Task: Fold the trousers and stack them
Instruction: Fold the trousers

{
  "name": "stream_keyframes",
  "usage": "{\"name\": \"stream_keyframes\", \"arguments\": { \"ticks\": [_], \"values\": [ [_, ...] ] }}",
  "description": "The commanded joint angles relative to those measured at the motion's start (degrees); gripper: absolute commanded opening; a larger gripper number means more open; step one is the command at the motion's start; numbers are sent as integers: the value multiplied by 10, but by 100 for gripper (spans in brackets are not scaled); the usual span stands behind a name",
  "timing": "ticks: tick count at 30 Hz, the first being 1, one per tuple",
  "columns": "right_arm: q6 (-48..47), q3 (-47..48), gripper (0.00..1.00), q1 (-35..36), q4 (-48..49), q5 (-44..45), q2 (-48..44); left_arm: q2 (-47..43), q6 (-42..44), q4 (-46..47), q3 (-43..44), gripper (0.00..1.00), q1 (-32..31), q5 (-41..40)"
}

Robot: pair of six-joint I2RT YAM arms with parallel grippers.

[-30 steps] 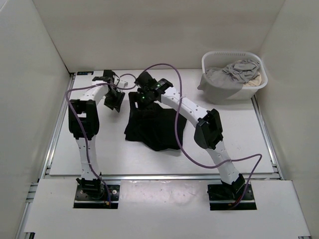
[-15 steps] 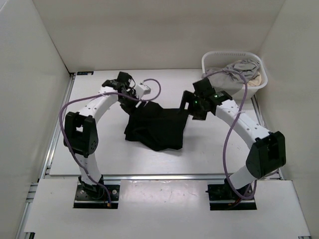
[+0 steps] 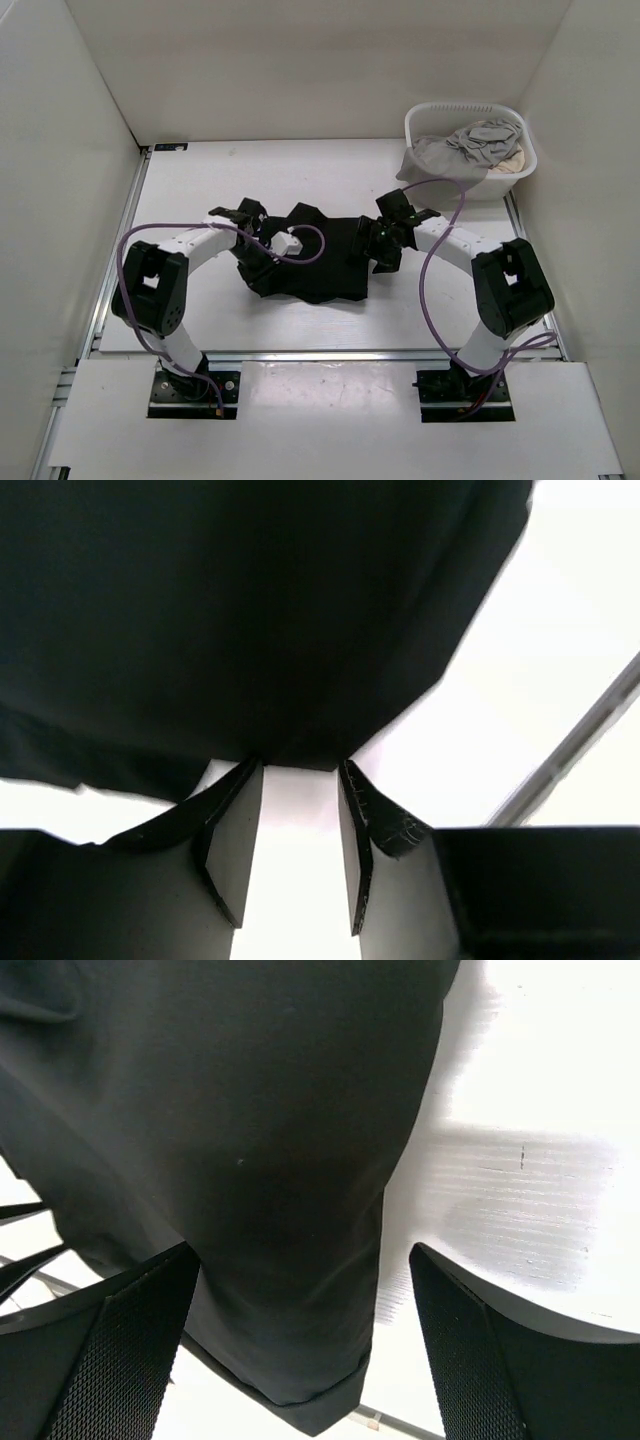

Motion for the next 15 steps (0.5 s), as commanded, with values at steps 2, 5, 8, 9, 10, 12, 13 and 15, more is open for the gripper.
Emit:
{"name": "stream_keyframes", "arguments": {
  "ticks": [2, 5, 8, 9, 10, 12, 13, 15],
  "values": [
    [-9, 1, 90, 0, 18, -9, 3, -61, 49, -6, -16, 50, -5, -52],
    [-30, 8, 90, 0, -11, 6, -16, -61, 67, -34, 41, 56, -5, -41],
    [-55, -1, 90, 6, -23, 6, -54, -41, 51, -51, 124, 63, 11, 16],
    [-63, -6, 90, 14, -28, 6, -73, -14, 40, -46, 188, 68, 18, 34],
    [-69, -17, 90, 20, -28, 6, -82, 6, 25, -32, 222, 69, 24, 48],
    [-75, -32, 90, 34, -23, 6, -107, 86, -8, -32, 324, 69, 24, 65],
    [-75, -53, 91, 39, -16, -2, -114, 115, -14, -32, 355, 70, 24, 71],
    [-61, -76, 91, 39, 0, -19, -127, 195, -33, -32, 436, 71, 24, 78]
  ]
}}
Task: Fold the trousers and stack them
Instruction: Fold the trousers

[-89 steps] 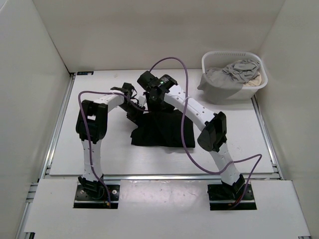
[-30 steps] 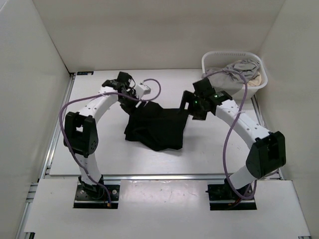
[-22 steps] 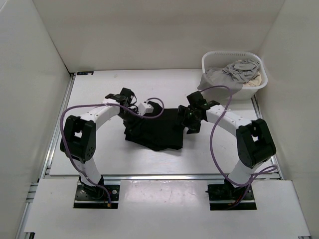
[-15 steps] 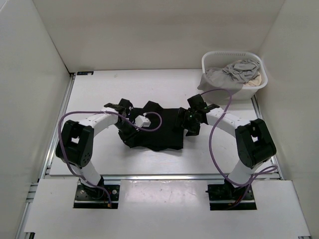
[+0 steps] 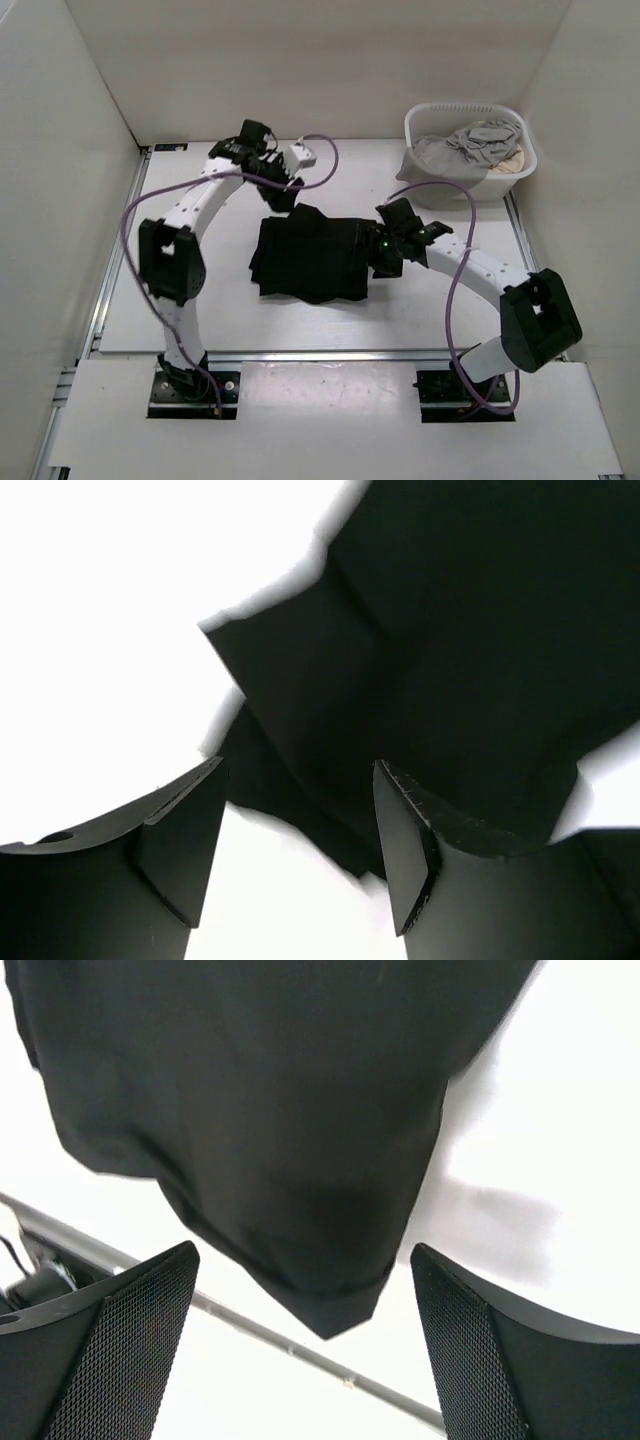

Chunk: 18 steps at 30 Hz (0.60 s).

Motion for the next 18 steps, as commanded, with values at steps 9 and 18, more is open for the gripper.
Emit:
{"name": "stream_keyframes", "arguments": {
  "ticks": [9, 18],
  "values": [
    [9, -91, 88, 13, 71, -56, 5, 229, -90, 15, 180, 78, 3, 53],
    [10, -97, 26, 19, 101, -102, 49, 207, -122, 15, 157, 14, 9, 43]
  ]
}}
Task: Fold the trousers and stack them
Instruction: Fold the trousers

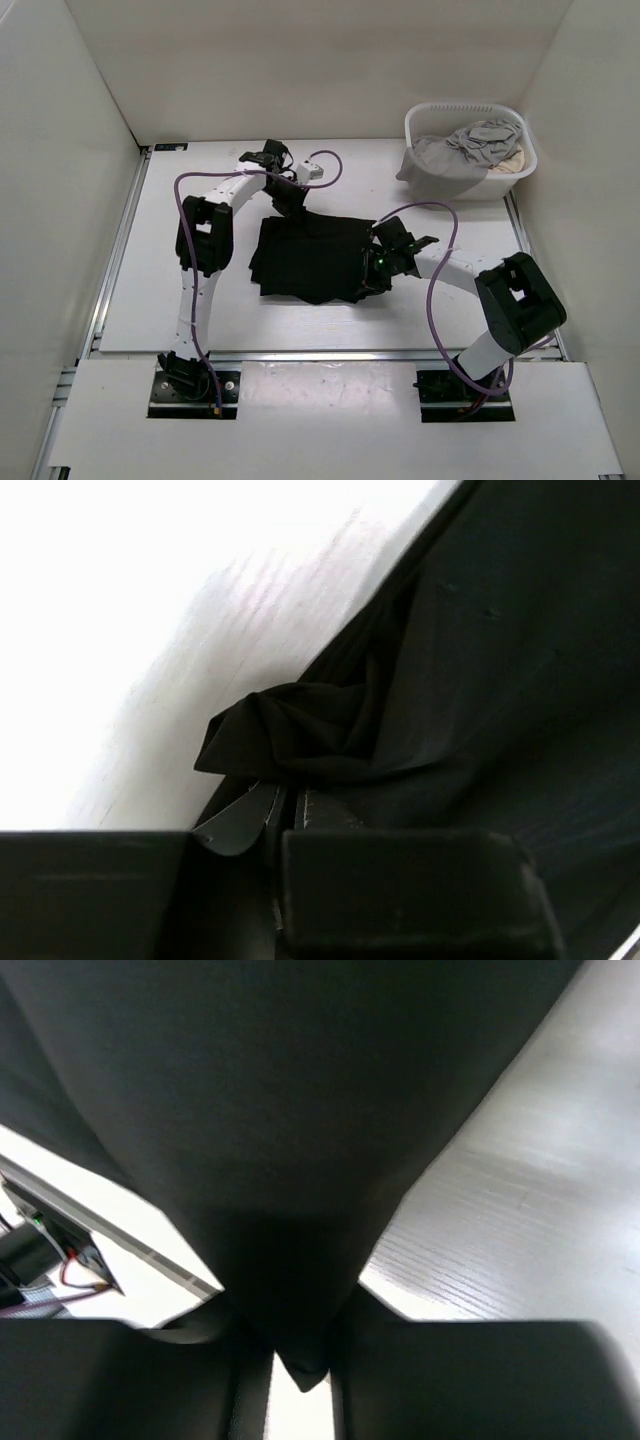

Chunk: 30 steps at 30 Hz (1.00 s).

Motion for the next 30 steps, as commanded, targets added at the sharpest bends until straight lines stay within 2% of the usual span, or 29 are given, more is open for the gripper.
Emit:
{"name": "stream_keyframes", "arguments": {
  "ticks": [1, 2, 4, 6, 10, 12, 14, 15, 16, 18, 19, 21, 23, 24, 27, 30],
  "values": [
    [-9, -2, 20, 3, 4, -17, -6, -70, -29, 1, 2, 14, 10, -42],
    [-9, -11, 13, 3, 4, -12, -6, -84, -36, 1, 7, 14, 18, -68],
    [-9, -27, 9, 3, 4, -12, -21, -95, -42, 6, 7, 14, 26, -137],
    [-9, -39, 6, 3, 21, -17, -26, -102, -42, 6, -9, 14, 31, -173],
    [-9, -37, 4, 3, 28, -30, -20, -102, -43, -6, -35, 14, 26, -236],
    [-23, -18, 6, 3, 14, -30, -5, -86, -50, -6, -43, 21, 26, -254],
    [-40, -3, 22, 3, -1, -30, -5, -79, -55, -12, -43, 30, 26, -265],
    [-47, 11, 42, 3, -19, -30, 1, -79, -56, -12, -43, 44, 26, -265],
    [-54, 17, 55, 3, -29, -30, 1, -74, -56, -12, -43, 48, 26, -265],
    [-79, 30, 75, 3, -65, -24, -12, -74, -61, -12, -26, 55, 26, -276],
    [-88, 37, 83, 3, -78, -24, -19, -74, -61, -12, -19, 62, 26, -276],
    [-113, 61, 89, -4, -107, -24, -42, -74, -61, -19, -7, 67, 26, -287],
    [-119, 81, 96, -19, -112, -17, -67, -100, -61, -27, -7, 77, 26, -293],
    [-119, 81, 98, -28, -112, -2, -72, -112, -61, -27, -13, 77, 31, -298],
    [-87, 98, 98, -73, -60, -11, -51, -166, -66, -27, -56, 79, 37, -287],
    [-72, 136, 91, -94, -42, 14, 23, -216, -77, -32, -124, 79, 37, -228]
  ]
}}
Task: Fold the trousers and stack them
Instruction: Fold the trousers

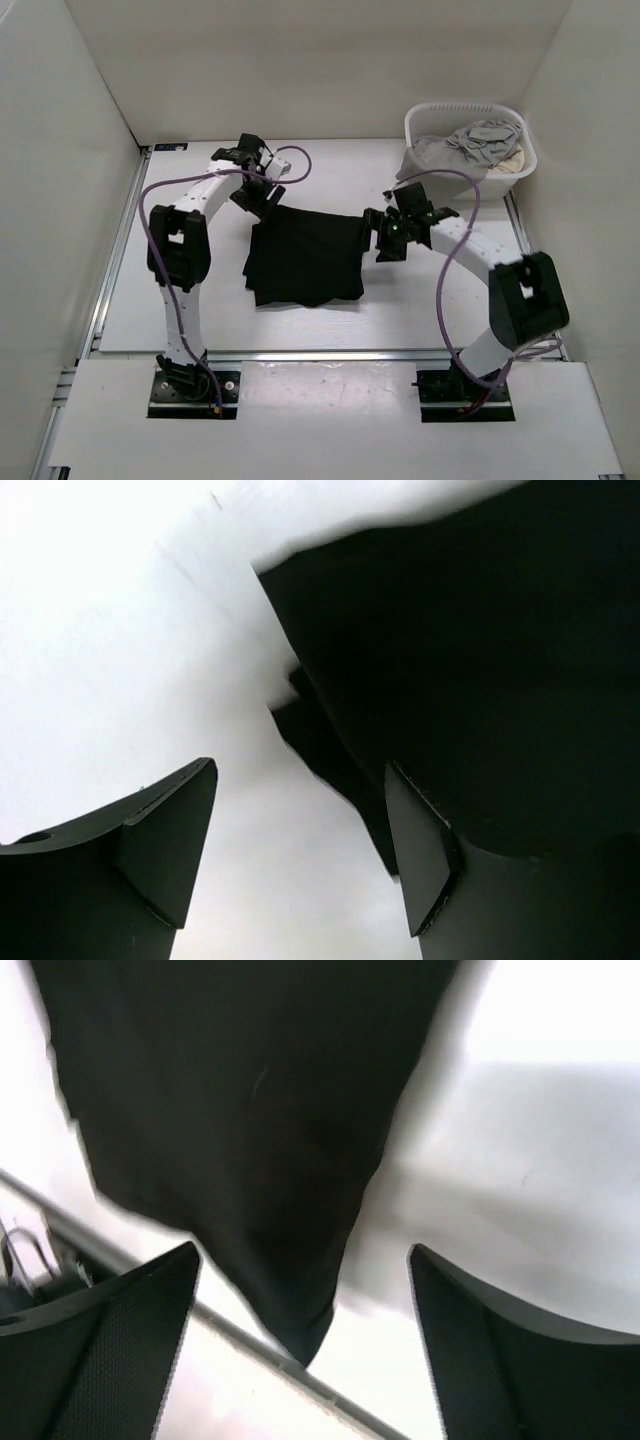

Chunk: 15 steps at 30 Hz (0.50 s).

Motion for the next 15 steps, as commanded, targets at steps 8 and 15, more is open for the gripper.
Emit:
{"name": "stream_keyframes", "arguments": {
  "ticks": [8, 15],
  "values": [
    [37, 112, 21, -24, 9, 54, 185, -181, -12, -4, -267, 73, -14, 149],
    [22, 140, 25, -30, 4, 64, 216, -142, -26, 52, -323, 70, -14, 142]
  ]
}}
